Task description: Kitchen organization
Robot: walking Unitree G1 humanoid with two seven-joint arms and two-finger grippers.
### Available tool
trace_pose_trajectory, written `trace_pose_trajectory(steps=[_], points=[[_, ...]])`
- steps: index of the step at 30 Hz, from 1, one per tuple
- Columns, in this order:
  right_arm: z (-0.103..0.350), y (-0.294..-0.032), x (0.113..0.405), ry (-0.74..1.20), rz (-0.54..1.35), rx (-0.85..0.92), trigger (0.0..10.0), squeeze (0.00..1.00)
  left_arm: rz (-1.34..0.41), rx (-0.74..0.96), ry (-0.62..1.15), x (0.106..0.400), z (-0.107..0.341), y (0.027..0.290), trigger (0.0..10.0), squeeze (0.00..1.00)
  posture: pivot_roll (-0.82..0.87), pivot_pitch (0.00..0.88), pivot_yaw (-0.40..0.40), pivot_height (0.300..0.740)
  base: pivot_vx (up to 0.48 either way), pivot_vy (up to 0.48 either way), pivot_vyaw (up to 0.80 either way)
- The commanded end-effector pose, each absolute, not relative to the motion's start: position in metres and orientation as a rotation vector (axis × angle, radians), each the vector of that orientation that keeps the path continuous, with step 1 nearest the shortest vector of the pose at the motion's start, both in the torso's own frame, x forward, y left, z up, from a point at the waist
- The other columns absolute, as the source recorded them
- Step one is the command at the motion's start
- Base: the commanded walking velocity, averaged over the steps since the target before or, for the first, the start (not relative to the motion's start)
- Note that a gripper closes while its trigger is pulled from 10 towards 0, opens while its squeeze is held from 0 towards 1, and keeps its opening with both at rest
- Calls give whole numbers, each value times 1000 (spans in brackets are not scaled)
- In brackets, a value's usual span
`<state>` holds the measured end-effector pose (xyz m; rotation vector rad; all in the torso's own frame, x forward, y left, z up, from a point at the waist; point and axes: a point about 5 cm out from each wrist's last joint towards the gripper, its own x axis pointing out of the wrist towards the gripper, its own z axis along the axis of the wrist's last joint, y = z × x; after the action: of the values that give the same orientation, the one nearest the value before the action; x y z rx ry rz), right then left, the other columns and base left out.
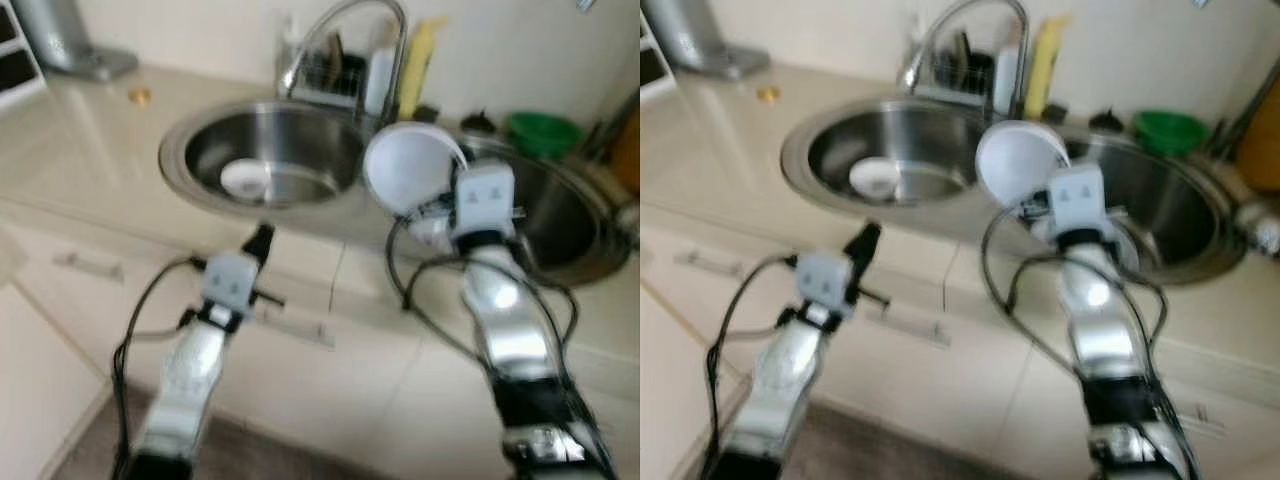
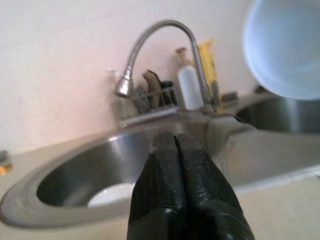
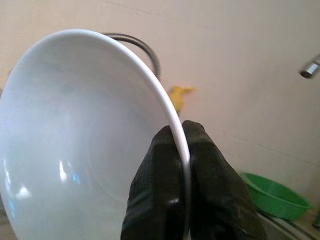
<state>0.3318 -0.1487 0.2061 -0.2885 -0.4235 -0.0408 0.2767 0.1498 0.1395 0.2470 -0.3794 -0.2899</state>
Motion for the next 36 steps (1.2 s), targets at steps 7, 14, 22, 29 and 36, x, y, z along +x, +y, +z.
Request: trace_pose_trajectory(steps=[7, 14, 22, 29, 36], points=[[210, -164, 330, -439, -96, -297, 10000, 0, -330, 234, -403, 277, 142, 138, 10000, 0, 136, 0, -61, 740, 286, 0, 0], [214, -167, 330, -450, -105, -296, 10000, 0, -336, 227, -416, 277, 143, 136, 10000, 0, 133, 0, -58, 740, 111, 0, 0], [204, -171, 345, -310, -105, -356, 10000, 0, -340, 232, -412, 277, 142, 134, 10000, 0, 136, 0, -58, 740, 0, 0, 0], [175, -180, 362, -66, -103, -442, 10000, 0, -349, 234, -413, 277, 141, 133, 10000, 0, 139, 0, -60, 740, 0, 0, 0], [162, -204, 369, 80, -183, -477, 10000, 0, -351, 236, -414, 277, 141, 133, 10000, 0, 145, 0, -63, 740, 0, 0, 0]])
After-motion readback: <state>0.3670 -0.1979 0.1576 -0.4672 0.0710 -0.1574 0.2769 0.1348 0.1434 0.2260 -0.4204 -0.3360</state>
